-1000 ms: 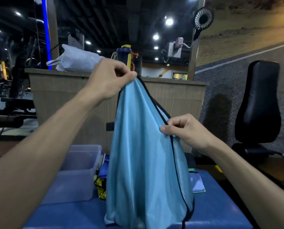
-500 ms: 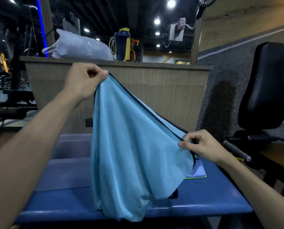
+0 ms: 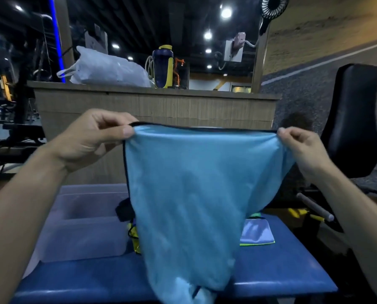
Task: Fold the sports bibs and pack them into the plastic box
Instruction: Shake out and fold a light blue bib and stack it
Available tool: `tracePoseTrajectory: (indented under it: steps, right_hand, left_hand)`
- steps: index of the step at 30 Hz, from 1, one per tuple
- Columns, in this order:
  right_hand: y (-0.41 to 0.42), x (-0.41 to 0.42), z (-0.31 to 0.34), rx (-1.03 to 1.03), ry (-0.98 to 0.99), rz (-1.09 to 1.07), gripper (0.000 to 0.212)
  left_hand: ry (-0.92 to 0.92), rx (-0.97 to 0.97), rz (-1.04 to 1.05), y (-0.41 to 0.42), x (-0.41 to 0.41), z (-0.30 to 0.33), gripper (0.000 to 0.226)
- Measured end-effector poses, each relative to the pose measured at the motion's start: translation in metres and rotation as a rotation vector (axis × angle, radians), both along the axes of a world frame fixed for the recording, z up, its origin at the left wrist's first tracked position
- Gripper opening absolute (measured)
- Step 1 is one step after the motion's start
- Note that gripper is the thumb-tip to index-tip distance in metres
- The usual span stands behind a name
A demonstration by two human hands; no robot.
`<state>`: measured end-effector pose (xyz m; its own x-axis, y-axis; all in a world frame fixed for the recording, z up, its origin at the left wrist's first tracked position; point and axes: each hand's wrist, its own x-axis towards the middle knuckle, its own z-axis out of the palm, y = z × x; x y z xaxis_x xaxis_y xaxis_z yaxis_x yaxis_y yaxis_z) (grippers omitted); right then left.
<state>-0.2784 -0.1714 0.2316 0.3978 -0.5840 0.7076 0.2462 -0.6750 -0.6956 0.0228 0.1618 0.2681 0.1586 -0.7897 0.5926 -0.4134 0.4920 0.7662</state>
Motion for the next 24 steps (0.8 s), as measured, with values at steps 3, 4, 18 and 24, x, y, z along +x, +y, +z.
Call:
tracePoseTrajectory:
  steps: [3, 4, 18, 24]
  right_hand:
    - [0.004, -0.002, 0.038, -0.004, -0.060, 0.005, 0.028]
    - [0.006, -0.002, 0.047, 0.004, -0.074, 0.007, 0.026]
    - [-0.015, -0.016, -0.005, 0.174, 0.298, 0.163, 0.046]
    - [-0.019, -0.014, -0.020, 0.326, 0.338, 0.189, 0.039]
  left_hand:
    - [0.007, 0.016, 0.106, 0.006, -0.002, 0.013, 0.008]
    - [-0.115, 0.043, 0.319, 0.001, 0.004, 0.014, 0.009]
    - [0.182, 0.079, 0.463, -0.021, 0.038, -0.016, 0.026]
    - [-0.030, 0.307, 0.222, -0.021, 0.037, -0.024, 0.039]
